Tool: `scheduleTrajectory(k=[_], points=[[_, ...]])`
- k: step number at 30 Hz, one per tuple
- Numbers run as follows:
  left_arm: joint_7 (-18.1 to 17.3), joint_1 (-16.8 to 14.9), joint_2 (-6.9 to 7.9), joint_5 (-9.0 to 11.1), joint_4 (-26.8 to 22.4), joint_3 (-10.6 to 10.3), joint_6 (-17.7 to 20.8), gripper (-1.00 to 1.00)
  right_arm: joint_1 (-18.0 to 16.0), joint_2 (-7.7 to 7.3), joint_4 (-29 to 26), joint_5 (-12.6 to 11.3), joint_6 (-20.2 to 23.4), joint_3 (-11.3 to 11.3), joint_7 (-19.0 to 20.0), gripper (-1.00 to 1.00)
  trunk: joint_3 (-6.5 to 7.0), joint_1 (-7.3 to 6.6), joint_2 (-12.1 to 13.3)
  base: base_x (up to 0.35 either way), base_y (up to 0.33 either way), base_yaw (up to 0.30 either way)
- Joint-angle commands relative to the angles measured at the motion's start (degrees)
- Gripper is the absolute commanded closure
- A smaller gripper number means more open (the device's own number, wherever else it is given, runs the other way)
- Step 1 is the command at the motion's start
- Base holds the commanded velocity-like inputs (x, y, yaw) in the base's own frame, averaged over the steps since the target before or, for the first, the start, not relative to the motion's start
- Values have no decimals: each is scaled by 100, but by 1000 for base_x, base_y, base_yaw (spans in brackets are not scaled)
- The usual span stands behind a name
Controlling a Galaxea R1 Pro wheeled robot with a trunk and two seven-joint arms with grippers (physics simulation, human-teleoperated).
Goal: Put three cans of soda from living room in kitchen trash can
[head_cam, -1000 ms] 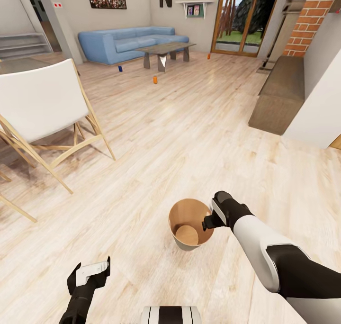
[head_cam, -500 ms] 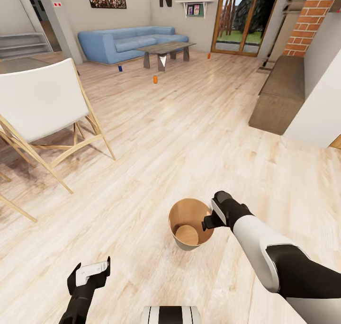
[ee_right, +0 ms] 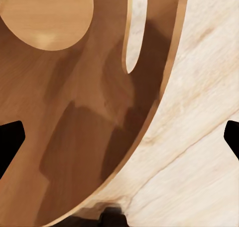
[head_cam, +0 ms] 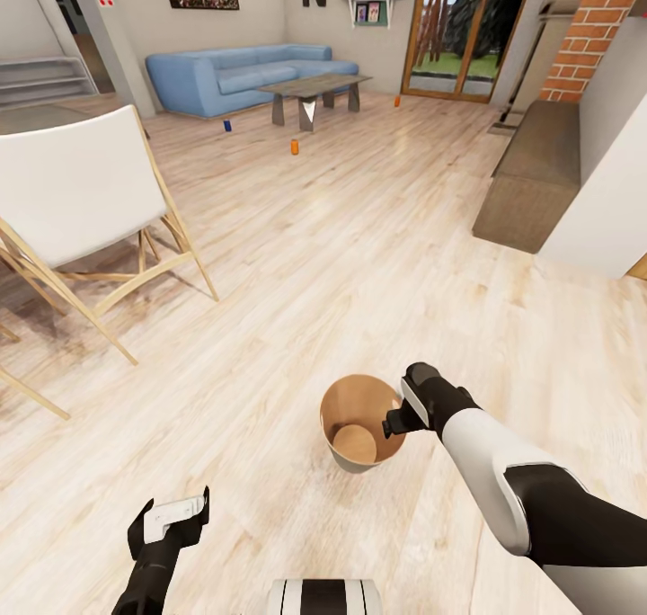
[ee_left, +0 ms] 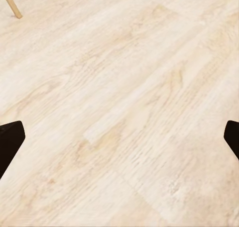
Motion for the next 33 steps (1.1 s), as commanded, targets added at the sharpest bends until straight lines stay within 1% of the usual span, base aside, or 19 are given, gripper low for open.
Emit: scheduleTrajectory(k=[1,17,18,33], points=[[0,0,0,-1,0,0,0,-100,0,1,0,0,0,1,0,-100,-5,0,0,0,0,0],[0,0,0,4,0,0,-8,-100,0,-5,4,0,0,3,0,-100,-22,0,0,0,0,0],[0,0,0,3,0,0,-8,-100,0,-6,3,-1,0,2,0,100,-22,0,0,0,0,0],[0,0,0,4,0,0,-9,-100,0,-21,9,2,0,-3,7,100,-22,0,0,0,0,0]])
